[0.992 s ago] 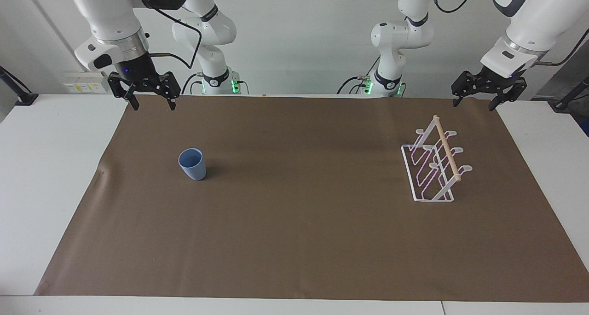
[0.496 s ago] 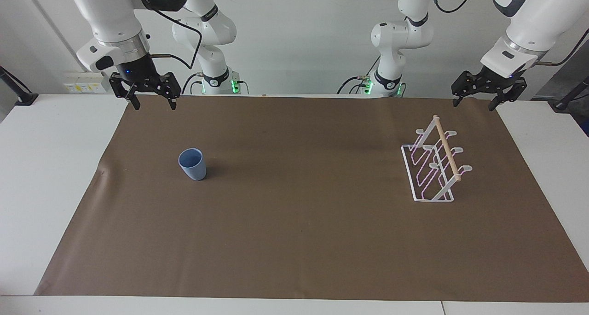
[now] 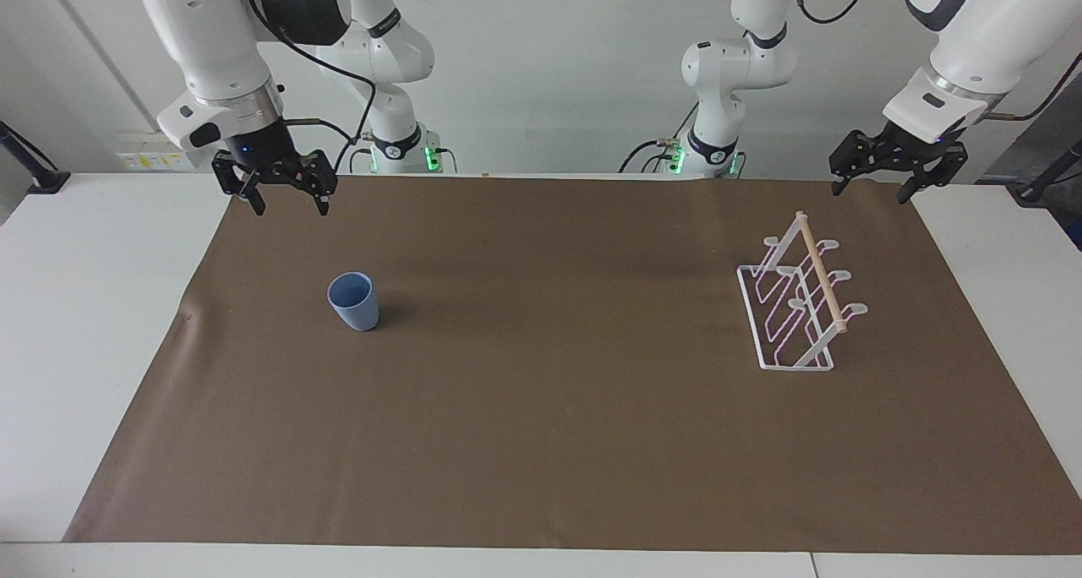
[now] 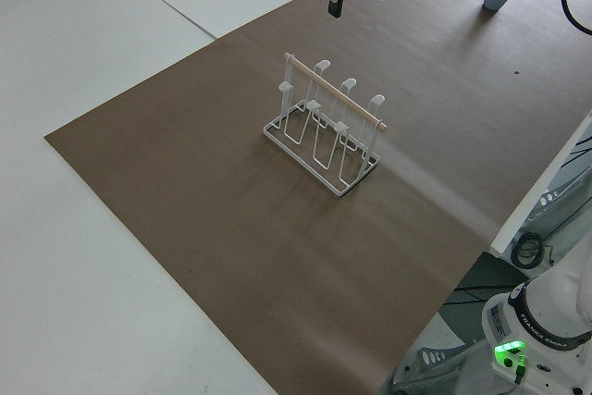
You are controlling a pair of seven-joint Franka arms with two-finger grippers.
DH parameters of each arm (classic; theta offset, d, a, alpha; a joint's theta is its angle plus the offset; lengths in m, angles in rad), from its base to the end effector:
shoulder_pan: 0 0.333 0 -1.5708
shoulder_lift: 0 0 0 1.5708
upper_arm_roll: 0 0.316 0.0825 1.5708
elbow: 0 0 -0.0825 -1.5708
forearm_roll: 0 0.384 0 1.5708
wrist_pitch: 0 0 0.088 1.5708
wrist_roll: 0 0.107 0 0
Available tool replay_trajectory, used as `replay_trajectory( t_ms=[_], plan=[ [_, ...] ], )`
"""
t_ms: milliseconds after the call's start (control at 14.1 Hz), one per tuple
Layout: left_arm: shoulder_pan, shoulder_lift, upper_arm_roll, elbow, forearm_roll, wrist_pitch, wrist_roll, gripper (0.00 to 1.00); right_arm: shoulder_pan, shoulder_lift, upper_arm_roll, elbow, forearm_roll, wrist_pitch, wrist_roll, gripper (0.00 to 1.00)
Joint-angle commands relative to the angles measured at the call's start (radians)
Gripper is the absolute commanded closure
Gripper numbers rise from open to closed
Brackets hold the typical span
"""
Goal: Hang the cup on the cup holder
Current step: 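Reach the right gripper to the blue cup rim and grasp it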
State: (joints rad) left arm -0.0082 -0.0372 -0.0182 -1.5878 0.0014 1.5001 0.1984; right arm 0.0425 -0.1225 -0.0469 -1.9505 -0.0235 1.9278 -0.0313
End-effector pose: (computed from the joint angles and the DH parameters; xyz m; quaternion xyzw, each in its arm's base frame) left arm 0.5352 -0.0142 0.6308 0.9934 -0.1121 -0.0252 0.0011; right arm 0.5339 -0.0050 0.5411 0.9986 0.0170 0.0497 0.0092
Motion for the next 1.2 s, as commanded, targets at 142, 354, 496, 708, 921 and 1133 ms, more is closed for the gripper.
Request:
replay_trajectory(
  t_ms=[142,354,496,708,921,1133],
  plan=[
    [0.013,-0.015,-0.009,-0.012,0.009,-0.008,0.007,0.00,-0.052,0.015,0.007,-0.169,0.011,0.181,-0.175,0.00],
    [0.013,-0.015,-0.009,-0.012,0.009,-0.006,0.007,0.00,-0.070,0.093,0.007,-0.182,0.019,0.232,-0.219,0.00],
    [0.013,-0.015,-0.009,-0.012,0.009,-0.008,0.007,0.00,-0.076,0.136,0.005,-0.188,0.072,0.281,-0.258,0.00],
    [0.013,-0.015,-0.009,-0.012,0.009,-0.008,0.006,0.00,-0.076,0.147,0.006,-0.211,0.088,0.299,-0.312,0.00],
    [0.013,-0.015,-0.009,-0.012,0.009,-0.008,0.007,0.00,-0.090,0.155,0.007,-0.243,0.088,0.358,-0.367,0.00],
    [0.013,-0.015,-0.009,-0.012,0.009,-0.008,0.006,0.00,-0.089,0.153,0.007,-0.248,0.088,0.359,-0.369,0.00]
  ],
)
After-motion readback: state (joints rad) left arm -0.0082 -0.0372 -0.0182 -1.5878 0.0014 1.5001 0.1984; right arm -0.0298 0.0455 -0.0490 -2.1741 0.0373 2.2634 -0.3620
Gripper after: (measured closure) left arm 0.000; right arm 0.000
